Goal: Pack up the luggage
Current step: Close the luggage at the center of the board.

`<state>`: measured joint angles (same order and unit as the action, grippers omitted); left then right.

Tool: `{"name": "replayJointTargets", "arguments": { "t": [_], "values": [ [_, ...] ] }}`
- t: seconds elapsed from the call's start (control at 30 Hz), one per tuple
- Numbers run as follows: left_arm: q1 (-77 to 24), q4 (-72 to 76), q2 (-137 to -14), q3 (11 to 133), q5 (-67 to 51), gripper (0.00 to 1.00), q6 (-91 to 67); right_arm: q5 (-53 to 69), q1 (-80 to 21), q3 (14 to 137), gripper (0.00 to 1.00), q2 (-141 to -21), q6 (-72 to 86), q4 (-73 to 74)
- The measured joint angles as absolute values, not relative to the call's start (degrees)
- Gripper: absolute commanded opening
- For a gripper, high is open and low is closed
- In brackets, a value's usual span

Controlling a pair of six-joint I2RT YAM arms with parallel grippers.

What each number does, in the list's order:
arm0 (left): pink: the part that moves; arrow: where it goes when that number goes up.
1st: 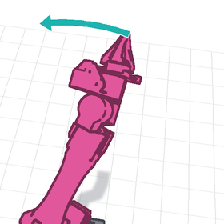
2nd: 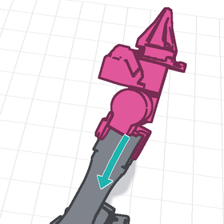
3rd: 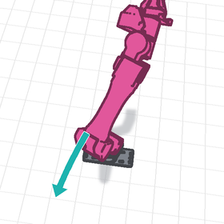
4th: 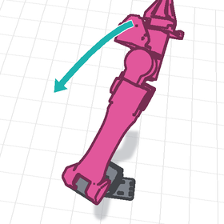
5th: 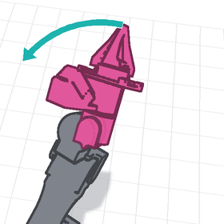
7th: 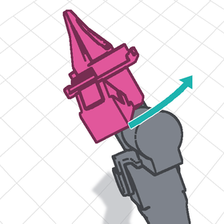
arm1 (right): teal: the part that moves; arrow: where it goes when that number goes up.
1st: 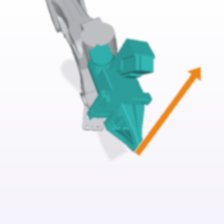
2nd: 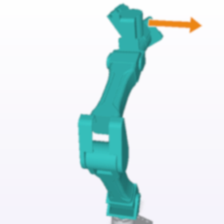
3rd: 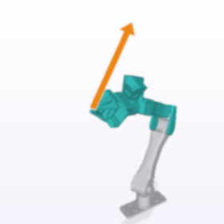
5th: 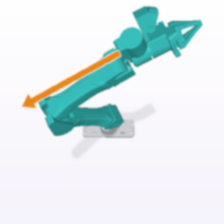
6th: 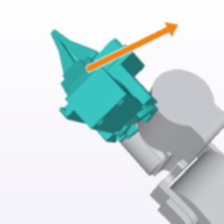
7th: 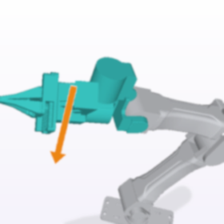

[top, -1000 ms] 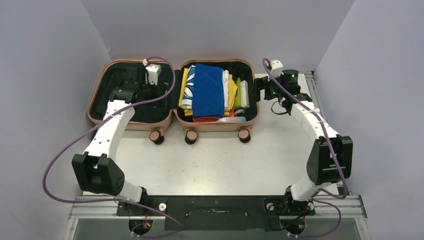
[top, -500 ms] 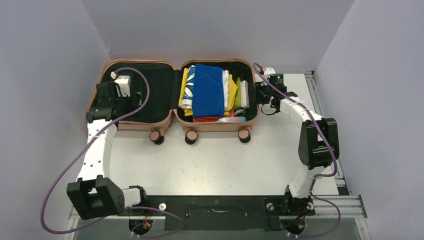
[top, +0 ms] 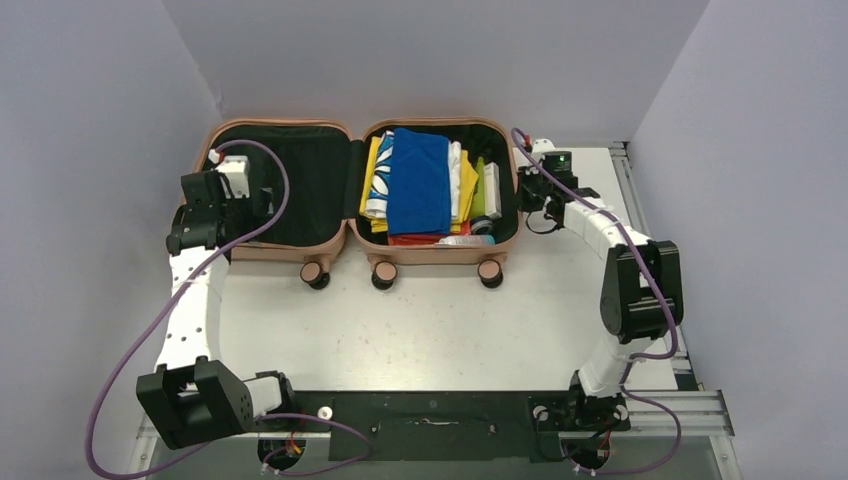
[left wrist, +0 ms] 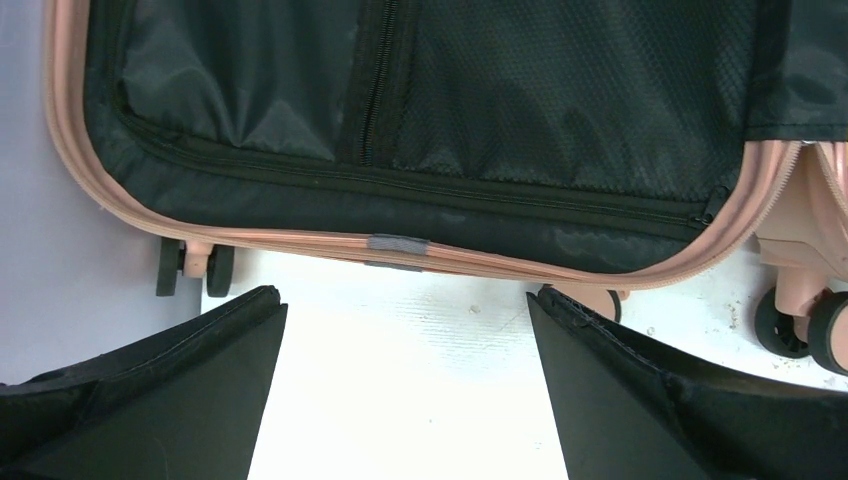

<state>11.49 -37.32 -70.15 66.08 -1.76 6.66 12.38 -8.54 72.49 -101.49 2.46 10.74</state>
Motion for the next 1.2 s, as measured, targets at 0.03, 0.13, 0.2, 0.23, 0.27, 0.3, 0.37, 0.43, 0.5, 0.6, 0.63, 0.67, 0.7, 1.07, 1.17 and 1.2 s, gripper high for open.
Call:
{"name": "replayJointTargets", "arguments": {
  "t": [0.03,0.13,0.2,0.23,0.27,0.3,0.37,0.43,0.5,0.6,0.63,0.67,0.7,1.07,1.17,1.2],
  "values": [
    [11.68,-37.15,-70.15,66.08,-1.78,0.96,6.66,12.73,-8.16,71.92,0.05,-100.95,2.48,10.76],
    [12.16,-36.99,-70.15,66.08,-1.76,0.96,6.66,13.93,-6.48,70.06,0.05,-99.24,2.33,11.25],
    [12.32,-36.97,-70.15,66.08,-1.78,0.96,6.66,14.66,-5.13,68.82,0.05,-97.95,2.20,11.77],
    [12.36,-36.95,-70.15,66.08,-1.80,0.96,6.66,14.90,-4.40,68.31,0.05,-97.41,2.02,12.10],
    [12.38,-36.93,-70.15,66.08,-1.85,0.96,6.66,15.18,-3.49,67.85,0.05,-96.77,1.78,12.78],
    [12.47,-36.93,-70.17,66.08,-1.87,0.96,6.63,15.49,-2.59,67.51,0.05,-96.23,1.52,13.34],
    [12.49,-36.93,-70.22,66.08,-1.85,0.96,6.63,15.84,-0.93,67.16,0.05,-95.46,0.67,14.61],
    [12.49,-36.75,-70.41,66.11,-1.85,0.96,6.63,15.88,0.58,66.89,0.05,-94.87,-0.19,15.70],
    [12.53,-36.53,-70.83,66.15,-1.83,0.96,6.63,15.97,2.13,66.67,0.05,-94.21,-1.06,16.75],
    [12.80,-35.92,-72.49,66.39,-1.74,0.96,6.66,16.25,4.19,66.50,0.05,-93.45,-2.31,18.26],
    [12.91,-35.73,-73.32,66.59,-1.69,0.96,6.66,16.56,5.04,66.50,0.05,-93.32,-2.68,18.87],
    [13.06,-35.46,-74.28,66.83,-1.61,0.96,6.66,16.88,5.82,66.50,0.05,-93.21,-2.96,19.31],
    [13.19,-35.14,-75.40,67.16,-1.50,0.96,6.66,17.23,6.63,66.52,0.05,-93.17,-3.22,19.64],
    [14.44,-31.09,-88.07,73.12,0.45,0.96,6.74,18.57,11.35,66.63,0.05,-93.08,-4.25,20.38],
    [15.29,-30.87,-91.83,77.17,0.01,0.96,6.92,19.18,11.51,66.63,0.08,-93.08,-4.03,20.38],
    [15.75,-30.72,-93.10,78.48,-0.54,0.97,6.92,19.38,11.55,66.63,0.11,-93.08,-3.92,20.38]
  ]
}}
